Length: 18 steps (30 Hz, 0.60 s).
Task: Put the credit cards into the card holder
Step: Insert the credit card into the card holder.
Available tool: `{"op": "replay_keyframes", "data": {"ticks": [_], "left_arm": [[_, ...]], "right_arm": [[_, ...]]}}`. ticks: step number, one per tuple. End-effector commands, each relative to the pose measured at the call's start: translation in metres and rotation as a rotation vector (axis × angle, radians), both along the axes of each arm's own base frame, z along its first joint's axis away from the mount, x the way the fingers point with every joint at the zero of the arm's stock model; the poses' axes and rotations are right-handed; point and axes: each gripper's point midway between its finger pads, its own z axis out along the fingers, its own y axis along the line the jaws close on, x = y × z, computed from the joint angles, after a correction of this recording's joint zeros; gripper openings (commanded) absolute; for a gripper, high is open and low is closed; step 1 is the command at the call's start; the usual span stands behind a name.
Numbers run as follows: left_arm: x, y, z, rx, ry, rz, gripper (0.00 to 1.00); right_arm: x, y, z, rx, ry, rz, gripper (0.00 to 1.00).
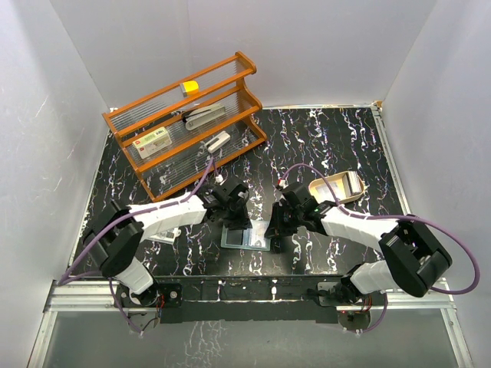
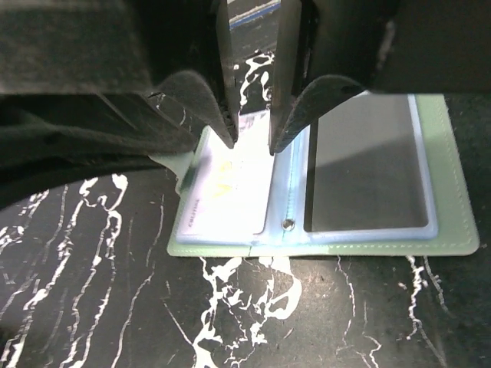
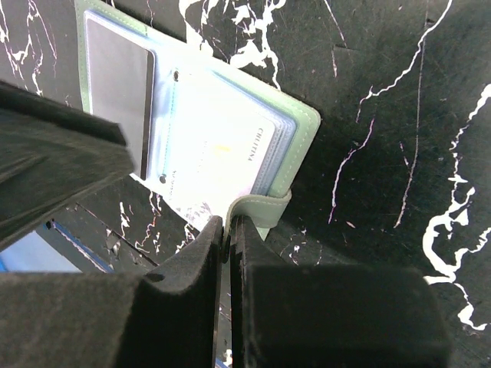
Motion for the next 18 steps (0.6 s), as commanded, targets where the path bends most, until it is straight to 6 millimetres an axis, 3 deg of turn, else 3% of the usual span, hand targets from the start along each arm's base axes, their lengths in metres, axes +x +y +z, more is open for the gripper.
{"op": "replay_keyframes", "data": {"ticks": [1, 8, 13, 18], "left_arm": [[0.001, 0.026, 0.018, 0.014, -0.034, 0.054, 0.26], [-0.001, 0.059, 0.016, 0.015, -0.028, 0.111, 0.47], [0.0, 0.067, 0.013, -0.022, -0.03, 0.11, 0.62], [-0.002, 0.071, 0.008, -0.046, -0.023, 0.104, 0.67]], "right_arm": [[0.005, 0.003, 0.006, 0.016, -0.056, 0.009, 0.0], [0.004, 0.004, 0.009, 0.026, -0.059, 0.011, 0.0], [0.003, 0.003, 0.008, 0.028, -0.055, 0.011, 0.0], [0.0, 0.003, 0.008, 0.04, -0.049, 0.011, 0.0]]}}
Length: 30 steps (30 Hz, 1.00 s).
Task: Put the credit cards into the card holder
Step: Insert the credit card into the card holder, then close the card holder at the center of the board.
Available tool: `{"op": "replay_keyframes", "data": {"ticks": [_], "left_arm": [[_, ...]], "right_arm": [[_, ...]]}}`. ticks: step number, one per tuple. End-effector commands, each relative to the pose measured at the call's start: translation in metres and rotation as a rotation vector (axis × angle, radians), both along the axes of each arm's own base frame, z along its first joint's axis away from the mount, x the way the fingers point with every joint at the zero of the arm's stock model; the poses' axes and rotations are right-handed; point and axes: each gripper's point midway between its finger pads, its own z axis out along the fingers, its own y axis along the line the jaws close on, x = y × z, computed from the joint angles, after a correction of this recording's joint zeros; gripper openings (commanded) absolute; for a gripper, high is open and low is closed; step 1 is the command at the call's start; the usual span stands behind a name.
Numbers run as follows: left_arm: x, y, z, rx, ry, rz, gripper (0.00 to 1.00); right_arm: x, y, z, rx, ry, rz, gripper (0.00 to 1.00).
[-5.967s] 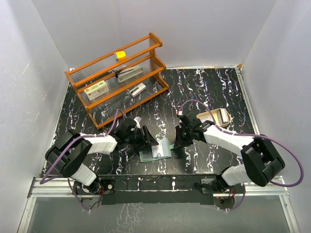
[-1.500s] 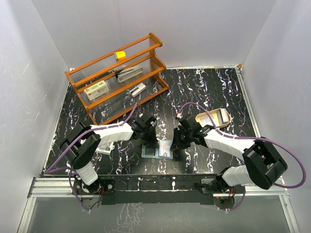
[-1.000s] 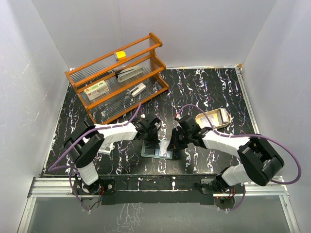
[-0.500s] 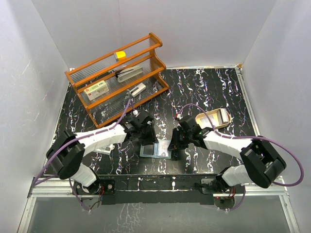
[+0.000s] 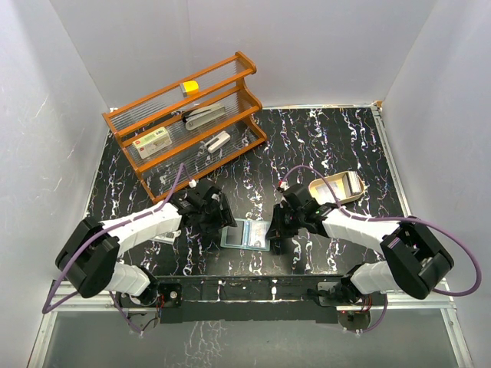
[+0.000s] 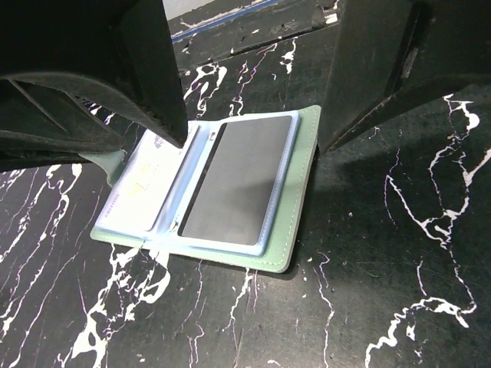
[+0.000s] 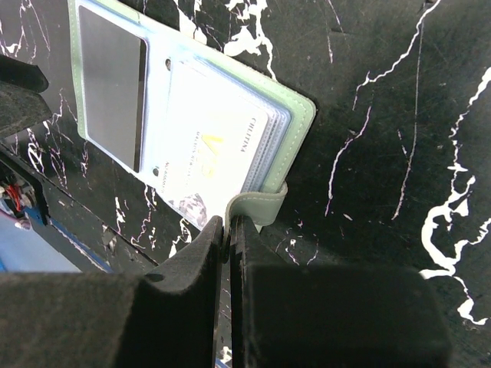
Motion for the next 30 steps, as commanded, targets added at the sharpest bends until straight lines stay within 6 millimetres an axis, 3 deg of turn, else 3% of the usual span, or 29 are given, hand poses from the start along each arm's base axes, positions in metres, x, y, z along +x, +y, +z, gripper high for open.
{"op": "replay_keyframes", "data": {"ticks": [1, 7, 17, 22, 30], "left_arm": [[0.0, -0.001, 0.004, -0.049, -0.017, -0.019, 0.68], [-0.004, -0.003, -0.008, -0.079, 0.001, -0.018, 0.7], [-0.009, -0.028, 0.003, -0.276, 0.008, -0.014, 0.69], [-0.006, -0.048, 0.027, -0.396, -0.008, -0.041, 0.66], [-0.003, -0.059, 0.06, -0.529, -0.044, -0.021, 0.56]], "right_arm": [[0.004, 0.006, 0.009, 0.042, -0.046, 0.01, 0.0], [0.003, 0.007, 0.009, 0.044, -0.043, 0.016, 0.0], [0.004, 0.011, 0.003, 0.04, -0.024, 0.04, 0.0], [0.002, 0.013, 0.0, 0.049, -0.017, 0.047, 0.0], [0.001, 0.017, -0.002, 0.065, -0.015, 0.07, 0.0]]}}
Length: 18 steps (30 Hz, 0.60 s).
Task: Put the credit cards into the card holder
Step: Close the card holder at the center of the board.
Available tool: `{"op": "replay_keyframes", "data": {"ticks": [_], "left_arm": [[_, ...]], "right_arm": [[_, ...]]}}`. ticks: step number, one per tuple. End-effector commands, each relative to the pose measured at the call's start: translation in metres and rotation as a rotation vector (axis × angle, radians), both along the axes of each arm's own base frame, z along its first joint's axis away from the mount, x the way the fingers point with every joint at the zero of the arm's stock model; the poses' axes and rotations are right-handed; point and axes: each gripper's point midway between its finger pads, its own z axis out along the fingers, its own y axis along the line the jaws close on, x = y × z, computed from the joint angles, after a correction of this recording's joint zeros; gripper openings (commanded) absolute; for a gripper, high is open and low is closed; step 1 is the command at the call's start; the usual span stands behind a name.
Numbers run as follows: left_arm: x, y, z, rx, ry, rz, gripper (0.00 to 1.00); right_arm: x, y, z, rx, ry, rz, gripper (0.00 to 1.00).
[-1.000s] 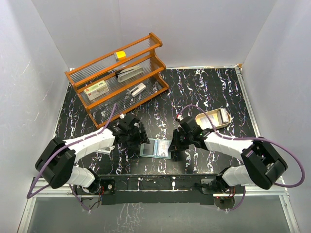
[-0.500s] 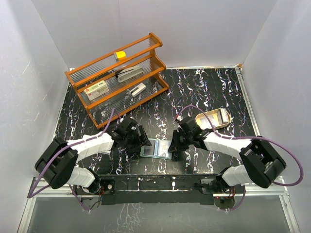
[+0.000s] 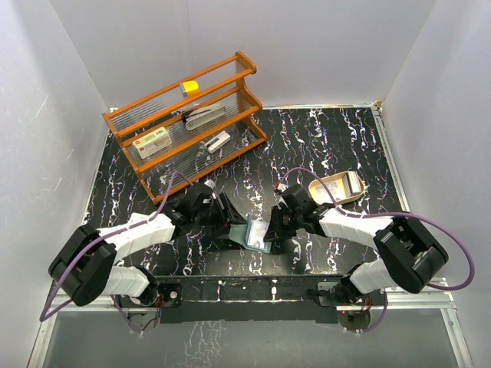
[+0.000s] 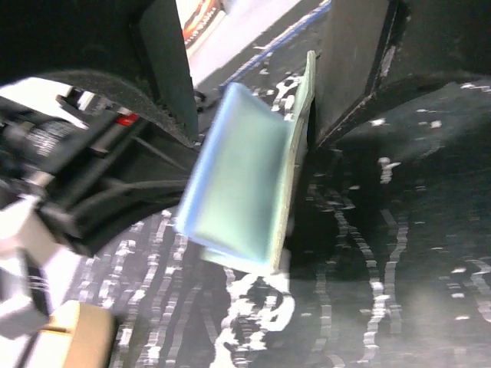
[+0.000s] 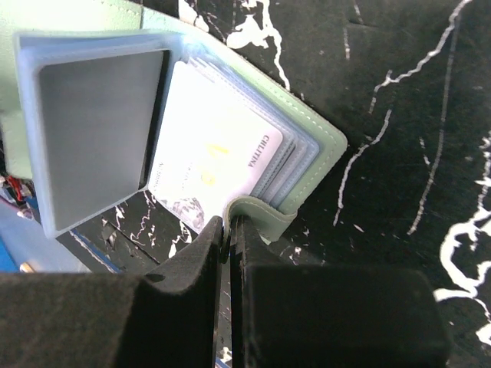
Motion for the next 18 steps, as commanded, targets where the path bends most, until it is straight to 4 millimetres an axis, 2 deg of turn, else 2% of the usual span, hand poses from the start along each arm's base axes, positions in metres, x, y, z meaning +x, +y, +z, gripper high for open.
{"op": "replay_keyframes", "data": {"ticks": [1, 5, 9, 14, 18], "left_arm": [[0.002, -0.022, 0.046, -0.189, -0.051, -0.015, 0.56], [-0.002, -0.024, 0.048, -0.227, -0.045, -0.02, 0.53], [-0.009, -0.022, 0.037, -0.216, -0.029, -0.028, 0.48], [-0.011, -0.022, 0.031, -0.23, -0.03, -0.03, 0.33], [-0.01, -0.023, 0.029, -0.225, -0.027, -0.04, 0.24]], "right_arm": [[0.007, 0.014, 0.007, 0.052, -0.051, 0.047, 0.0], [0.011, 0.021, 0.012, 0.072, -0.066, 0.076, 0.0], [0.016, 0.034, 0.021, 0.112, -0.107, 0.136, 0.0], [0.034, 0.034, 0.032, 0.045, -0.21, 0.213, 0.0], [0.035, 0.039, 0.035, 0.06, -0.22, 0.25, 0.0]]}}
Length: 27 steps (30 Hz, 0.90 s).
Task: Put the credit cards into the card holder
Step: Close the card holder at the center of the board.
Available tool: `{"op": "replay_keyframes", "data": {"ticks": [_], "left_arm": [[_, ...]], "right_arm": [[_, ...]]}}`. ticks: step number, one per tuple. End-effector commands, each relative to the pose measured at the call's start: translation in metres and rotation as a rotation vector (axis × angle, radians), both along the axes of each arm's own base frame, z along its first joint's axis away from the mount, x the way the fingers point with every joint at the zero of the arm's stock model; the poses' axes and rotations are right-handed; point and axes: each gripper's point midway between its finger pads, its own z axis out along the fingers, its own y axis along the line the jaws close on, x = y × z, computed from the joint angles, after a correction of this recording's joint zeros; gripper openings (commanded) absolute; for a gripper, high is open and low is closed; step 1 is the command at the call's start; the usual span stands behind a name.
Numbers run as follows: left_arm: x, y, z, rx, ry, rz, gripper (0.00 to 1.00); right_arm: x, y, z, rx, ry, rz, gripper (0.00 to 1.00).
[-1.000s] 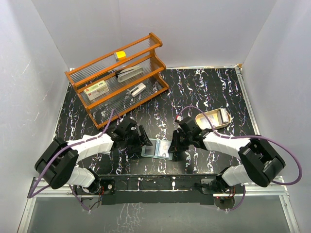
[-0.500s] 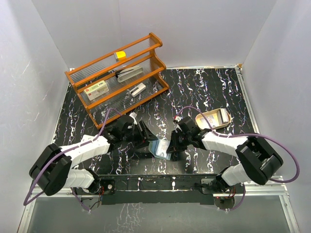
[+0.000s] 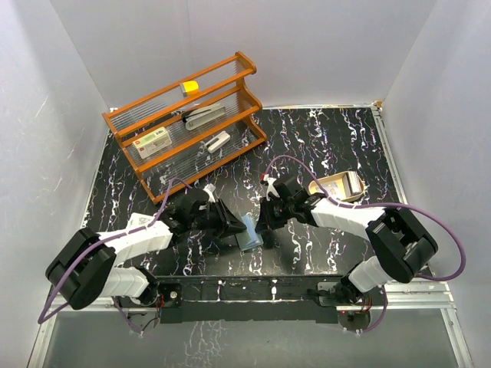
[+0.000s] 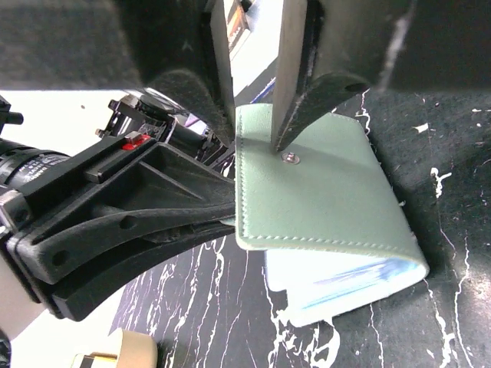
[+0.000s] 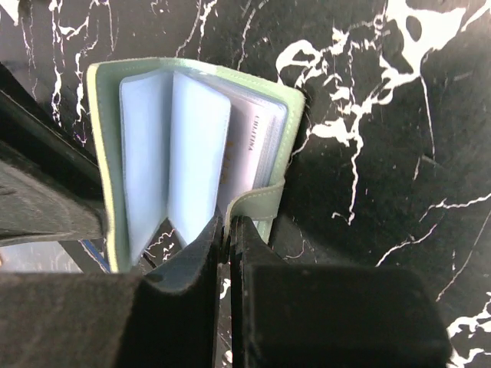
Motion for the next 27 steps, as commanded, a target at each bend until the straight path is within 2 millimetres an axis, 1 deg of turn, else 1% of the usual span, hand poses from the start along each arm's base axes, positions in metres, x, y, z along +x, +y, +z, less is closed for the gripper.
{"op": "replay_keyframes", "data": {"ticks": [1, 3, 5, 8, 12, 14, 15, 23, 27], "left_arm": [[0.001, -0.008, 0.009, -0.033, -0.022, -0.03, 0.21], [0.002, -0.007, 0.004, -0.013, -0.015, -0.028, 0.18], [0.002, -0.006, -0.002, 0.01, -0.011, -0.035, 0.17], [0.004, -0.004, -0.01, 0.057, -0.006, -0.044, 0.19], [0.007, -0.001, -0.015, 0.106, -0.014, -0.055, 0.22], [0.009, -0.001, -0.015, 0.119, -0.026, -0.056, 0.22], [0.008, 0.0, -0.023, 0.14, -0.008, -0.06, 0.22], [0.01, -0.001, -0.037, 0.193, 0.017, -0.094, 0.23], [0.009, 0.001, -0.045, 0.226, 0.026, -0.109, 0.23]], "right_arm": [[0.014, 0.013, 0.018, 0.03, -0.095, 0.071, 0.0], [0.016, 0.011, 0.019, 0.014, -0.097, 0.054, 0.01], [0.02, 0.004, 0.019, -0.014, -0.108, 0.016, 0.07], [0.023, -0.007, 0.016, -0.063, -0.12, -0.041, 0.13], [0.025, -0.014, 0.015, -0.097, -0.124, -0.072, 0.14], [0.025, -0.014, 0.019, -0.091, -0.134, -0.075, 0.14], [0.026, -0.014, 0.021, -0.085, -0.139, -0.076, 0.14], [0.028, -0.003, 0.029, -0.04, -0.135, -0.059, 0.16], [0.029, 0.0, 0.035, -0.02, -0.136, -0.07, 0.19]]}}
